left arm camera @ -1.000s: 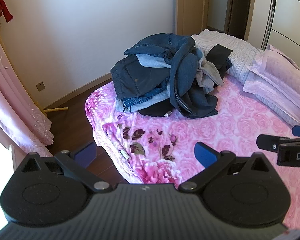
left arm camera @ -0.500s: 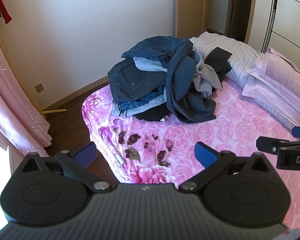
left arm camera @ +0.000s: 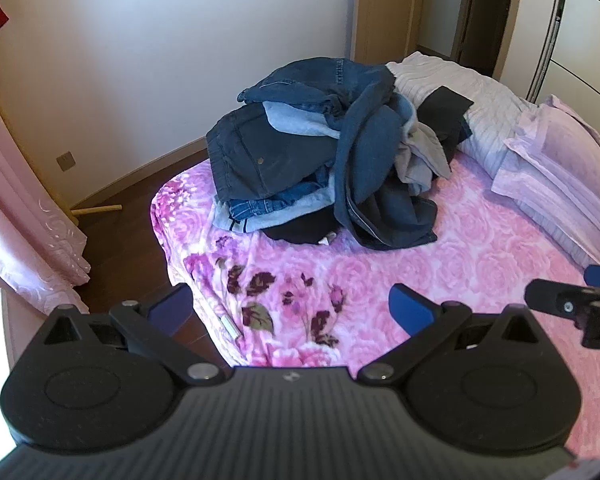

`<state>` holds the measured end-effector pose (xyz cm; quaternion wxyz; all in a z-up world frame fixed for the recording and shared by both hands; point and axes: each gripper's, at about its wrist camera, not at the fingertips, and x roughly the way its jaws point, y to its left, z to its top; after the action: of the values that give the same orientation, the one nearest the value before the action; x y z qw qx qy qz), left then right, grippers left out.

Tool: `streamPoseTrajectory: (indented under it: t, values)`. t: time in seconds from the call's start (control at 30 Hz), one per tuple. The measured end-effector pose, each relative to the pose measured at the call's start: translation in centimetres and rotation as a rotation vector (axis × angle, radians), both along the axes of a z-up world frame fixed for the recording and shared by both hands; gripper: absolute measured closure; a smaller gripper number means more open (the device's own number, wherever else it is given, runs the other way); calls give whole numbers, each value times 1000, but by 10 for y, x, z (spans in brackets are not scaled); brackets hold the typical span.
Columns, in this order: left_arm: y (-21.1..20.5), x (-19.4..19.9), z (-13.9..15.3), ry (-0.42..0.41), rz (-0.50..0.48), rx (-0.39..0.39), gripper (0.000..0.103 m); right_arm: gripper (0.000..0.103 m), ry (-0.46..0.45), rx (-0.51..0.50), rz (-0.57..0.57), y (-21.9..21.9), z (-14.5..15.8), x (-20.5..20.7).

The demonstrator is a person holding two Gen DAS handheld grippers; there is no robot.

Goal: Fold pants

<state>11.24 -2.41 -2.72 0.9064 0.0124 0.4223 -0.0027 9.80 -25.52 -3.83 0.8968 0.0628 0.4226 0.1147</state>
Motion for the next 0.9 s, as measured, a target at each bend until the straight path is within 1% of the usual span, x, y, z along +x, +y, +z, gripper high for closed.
streamPoseTrajectory:
  t: [0.07,0.1,0.13,0.17,0.2,0.23,0.4,0.5,0.67,0.77,0.9]
  values:
    - [9,23,-5,9,4,-11,0,2,-5,8,-14,3,-3,15]
    - [14,37,-7,13,2,-18,0,2,-10,8,-47,5,-4,25]
    - [17,51,-9,12,-6,-22,0,7,-13,9,-57,8,-6,35]
    - [20,64,-10,11,-15,-28,0,22,-9,12,-65,11,-8,48]
    - [23,82,-12,13,-26,-33,1,29,1,7,-83,14,-11,62]
    - [25,98,-14,17,-36,-34,1,32,6,7,-99,18,-14,76]
    - [37,185,-17,36,-106,-64,5,32,14,-4,-144,41,-23,147]
    - [41,243,-20,48,-146,-61,9,37,-2,-15,-178,54,-28,193]
    - [43,333,-26,51,-198,-48,10,44,-22,-26,-240,70,-38,269]
    - [41,381,-34,59,-221,-42,11,46,-18,-33,-272,75,-48,313]
    - [39,427,-49,77,-247,-40,13,46,-18,-46,-300,75,-61,361]
